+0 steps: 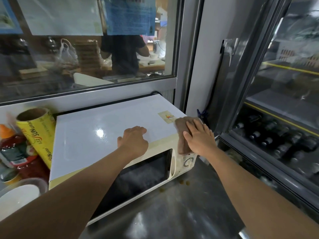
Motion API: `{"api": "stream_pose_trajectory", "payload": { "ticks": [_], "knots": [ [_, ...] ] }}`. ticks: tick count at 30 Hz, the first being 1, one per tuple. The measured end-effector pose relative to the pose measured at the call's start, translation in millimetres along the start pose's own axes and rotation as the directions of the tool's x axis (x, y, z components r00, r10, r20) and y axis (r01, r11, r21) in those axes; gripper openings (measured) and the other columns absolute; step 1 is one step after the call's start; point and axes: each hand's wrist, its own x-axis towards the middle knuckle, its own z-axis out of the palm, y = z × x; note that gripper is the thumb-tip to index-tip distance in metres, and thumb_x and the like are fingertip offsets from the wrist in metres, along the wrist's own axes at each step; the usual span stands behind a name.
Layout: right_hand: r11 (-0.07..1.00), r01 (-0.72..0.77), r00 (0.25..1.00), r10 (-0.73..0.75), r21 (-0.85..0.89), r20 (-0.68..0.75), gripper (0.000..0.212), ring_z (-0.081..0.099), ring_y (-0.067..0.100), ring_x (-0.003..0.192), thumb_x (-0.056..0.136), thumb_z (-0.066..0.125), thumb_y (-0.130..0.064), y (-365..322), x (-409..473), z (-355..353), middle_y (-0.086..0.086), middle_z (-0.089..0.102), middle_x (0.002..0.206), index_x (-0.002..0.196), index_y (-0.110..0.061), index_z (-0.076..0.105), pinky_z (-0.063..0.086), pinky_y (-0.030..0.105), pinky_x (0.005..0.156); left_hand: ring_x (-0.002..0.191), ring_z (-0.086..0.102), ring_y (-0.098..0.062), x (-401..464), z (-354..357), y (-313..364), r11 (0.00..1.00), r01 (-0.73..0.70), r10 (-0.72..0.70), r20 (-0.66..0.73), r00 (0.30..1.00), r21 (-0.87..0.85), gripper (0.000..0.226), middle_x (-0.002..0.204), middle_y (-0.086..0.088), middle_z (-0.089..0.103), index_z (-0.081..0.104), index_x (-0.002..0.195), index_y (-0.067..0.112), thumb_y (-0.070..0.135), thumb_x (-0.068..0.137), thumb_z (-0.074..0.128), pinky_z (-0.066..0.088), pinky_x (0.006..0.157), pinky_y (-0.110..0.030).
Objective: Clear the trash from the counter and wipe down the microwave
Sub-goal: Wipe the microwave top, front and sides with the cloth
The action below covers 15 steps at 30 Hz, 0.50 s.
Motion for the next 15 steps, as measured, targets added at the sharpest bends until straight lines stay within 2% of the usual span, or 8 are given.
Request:
{"api": "stream_pose_trajectory", "payload": {
  "ticks": [4,8,11,15],
  "knots": [
    [0.999,0.041,0.998,-0.041,0.016,0.044,0.053,0.022,0.037,0.136,0.099,0.023,-0.046,-2,25,-6,-0.004,0.005,0.158,0.149,-0.032,0.012,0.026,0.047,0.111,0.137,0.029,-0.018,21,3,10,1.0,0.019,-0.019,-0.018,1.0,-0.002,0.053,0.149,0.01,0.034,0.038,0.142,0.026,0.014,0.09,0.042,0.029,0.11,-0.04],
    [0.995,0.082,0.995,-0.086,0.064,0.059,0.053,0.036,0.033,0.13,0.1,0.024,-0.044,3,51,-9,0.001,0.017,0.154,0.149,-0.032,0.013,0.035,0.045,0.102,0.136,0.031,-0.018,54,9,29,0.999,0.032,-0.034,-0.033,0.999,-0.036,0.053,0.148,0.008,0.037,0.04,0.14,0.025,0.013,0.089,0.042,0.03,0.109,-0.042],
    [0.989,0.121,0.989,-0.128,0.087,0.08,0.052,0.039,0.029,0.13,0.1,0.025,-0.042,5,76,-11,0.004,0.027,0.151,0.149,-0.033,0.012,0.037,0.044,0.102,0.137,0.03,-0.019,83,11,42,0.999,0.046,-0.046,-0.03,0.998,-0.012,0.053,0.149,0.009,0.035,0.04,0.14,0.026,0.013,0.089,0.042,0.029,0.108,-0.041],
    [0.965,0.19,0.966,-0.218,0.182,0.143,0.052,0.039,0.028,0.132,0.101,0.028,-0.038,1,116,-10,0.005,0.025,0.153,0.15,-0.03,0.011,0.033,0.042,0.105,0.138,0.027,-0.019,117,16,49,0.998,0.051,-0.049,-0.053,0.997,0.027,0.049,0.149,0.008,0.035,0.041,0.139,0.028,0.017,0.092,0.042,0.027,0.107,-0.043]
  ]
}}
